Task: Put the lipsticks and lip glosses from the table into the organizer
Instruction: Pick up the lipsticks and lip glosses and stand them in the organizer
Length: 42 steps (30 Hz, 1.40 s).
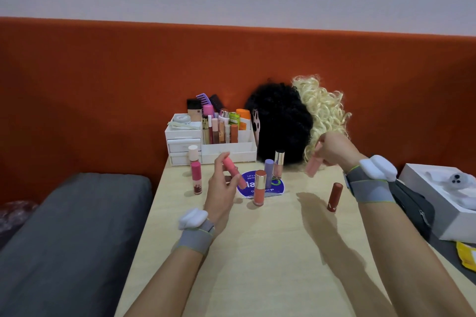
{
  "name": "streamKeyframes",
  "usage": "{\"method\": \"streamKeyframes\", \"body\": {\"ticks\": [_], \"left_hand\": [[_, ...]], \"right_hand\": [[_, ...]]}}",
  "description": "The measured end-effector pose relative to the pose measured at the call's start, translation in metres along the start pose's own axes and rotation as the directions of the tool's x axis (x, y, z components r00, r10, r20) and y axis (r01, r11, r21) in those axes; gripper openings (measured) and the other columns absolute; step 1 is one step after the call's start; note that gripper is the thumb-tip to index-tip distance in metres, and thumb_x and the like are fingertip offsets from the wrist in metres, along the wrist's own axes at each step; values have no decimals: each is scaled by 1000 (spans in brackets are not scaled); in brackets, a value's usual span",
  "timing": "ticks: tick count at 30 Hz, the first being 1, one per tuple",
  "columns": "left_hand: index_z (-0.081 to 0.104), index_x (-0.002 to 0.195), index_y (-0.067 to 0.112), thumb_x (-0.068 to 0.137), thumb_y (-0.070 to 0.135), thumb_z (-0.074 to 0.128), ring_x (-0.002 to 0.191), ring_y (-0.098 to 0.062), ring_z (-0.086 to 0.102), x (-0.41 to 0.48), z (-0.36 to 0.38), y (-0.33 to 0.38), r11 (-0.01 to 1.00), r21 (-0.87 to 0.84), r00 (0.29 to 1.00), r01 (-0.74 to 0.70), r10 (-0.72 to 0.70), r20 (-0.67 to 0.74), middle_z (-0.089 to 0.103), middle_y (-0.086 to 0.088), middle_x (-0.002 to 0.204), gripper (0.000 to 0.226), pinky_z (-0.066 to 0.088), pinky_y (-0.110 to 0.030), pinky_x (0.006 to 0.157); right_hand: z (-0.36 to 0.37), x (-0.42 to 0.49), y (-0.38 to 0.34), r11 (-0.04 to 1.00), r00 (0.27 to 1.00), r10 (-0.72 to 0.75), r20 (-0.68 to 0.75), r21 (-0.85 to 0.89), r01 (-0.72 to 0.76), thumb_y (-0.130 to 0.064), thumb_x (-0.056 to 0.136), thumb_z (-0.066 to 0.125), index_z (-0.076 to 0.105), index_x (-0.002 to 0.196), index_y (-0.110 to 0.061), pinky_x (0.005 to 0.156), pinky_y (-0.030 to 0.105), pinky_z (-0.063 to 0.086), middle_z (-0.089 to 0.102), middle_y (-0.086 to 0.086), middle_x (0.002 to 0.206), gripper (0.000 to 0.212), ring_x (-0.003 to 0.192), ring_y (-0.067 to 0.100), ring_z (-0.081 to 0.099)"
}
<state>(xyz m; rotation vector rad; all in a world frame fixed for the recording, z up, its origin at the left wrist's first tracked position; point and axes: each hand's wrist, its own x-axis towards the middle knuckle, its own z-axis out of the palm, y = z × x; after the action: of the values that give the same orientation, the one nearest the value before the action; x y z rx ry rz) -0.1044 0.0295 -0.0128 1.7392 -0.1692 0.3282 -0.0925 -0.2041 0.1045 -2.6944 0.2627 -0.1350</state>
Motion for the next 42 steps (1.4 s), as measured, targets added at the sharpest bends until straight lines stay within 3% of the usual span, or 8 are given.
{"method": "streamKeyframes", "body": {"ticks": [5,8,13,16,23,33,37,42], "left_hand": [[38,132,16,88,-1,55,90,-22,59,39,-9,41,974,163,987,-160,154,45,58,-6,102,50,50,-36,87],[42,127,13,85,-1,61,92,-26,62,66,-16,58,948,231,975,-219,202,95,63,-14,103,48,51,-33,86],[43,120,8,83,0,63,64,-14,53,111,-26,68,883,401,963,-246,175,205,56,-11,89,43,48,-13,54],[42,121,9,87,5,58,79,-30,59,141,-26,64,828,493,956,-266,162,245,60,-16,90,37,49,-36,74],[46,119,3,86,3,60,85,-26,61,209,-13,41,777,563,938,-281,99,333,64,-19,106,35,46,-27,75],[51,122,7,84,18,64,113,-37,56,259,11,0,578,723,907,-378,72,416,65,-22,116,42,43,-41,93],[54,120,13,85,16,56,114,-36,56,269,17,-7,443,769,880,-462,119,460,67,-18,114,35,38,-42,95],[55,119,14,83,14,55,114,-36,53,274,19,-12,379,776,861,-504,159,482,66,-14,112,36,35,-43,93]], "right_hand": [[-22,12,-30,989,989,-138,-58,37,140,-3,87,58,65,104,5,79,45,59,67,24,95,20,80,35,67],[-26,23,-47,980,977,-199,-73,15,201,-3,89,54,65,105,0,50,24,56,67,21,97,19,68,26,65],[-21,44,-75,957,958,-286,-30,36,287,0,87,52,64,105,-1,65,35,60,66,24,109,21,87,34,69],[-13,61,-90,949,949,-314,20,25,314,2,86,52,64,107,-1,43,17,48,66,24,108,25,75,27,64],[22,114,-115,946,946,-324,31,-23,324,4,84,48,64,107,3,75,35,53,67,25,107,29,96,35,66],[82,163,-134,908,933,-358,43,-217,358,-4,91,45,49,70,-4,70,34,44,64,25,113,22,103,40,63],[92,175,-140,905,936,-352,8,-252,342,0,94,41,59,111,5,88,37,49,61,24,121,26,112,38,60],[101,183,-139,906,931,-363,35,-221,361,6,92,41,58,114,6,89,37,50,64,23,117,28,108,36,63]]}}
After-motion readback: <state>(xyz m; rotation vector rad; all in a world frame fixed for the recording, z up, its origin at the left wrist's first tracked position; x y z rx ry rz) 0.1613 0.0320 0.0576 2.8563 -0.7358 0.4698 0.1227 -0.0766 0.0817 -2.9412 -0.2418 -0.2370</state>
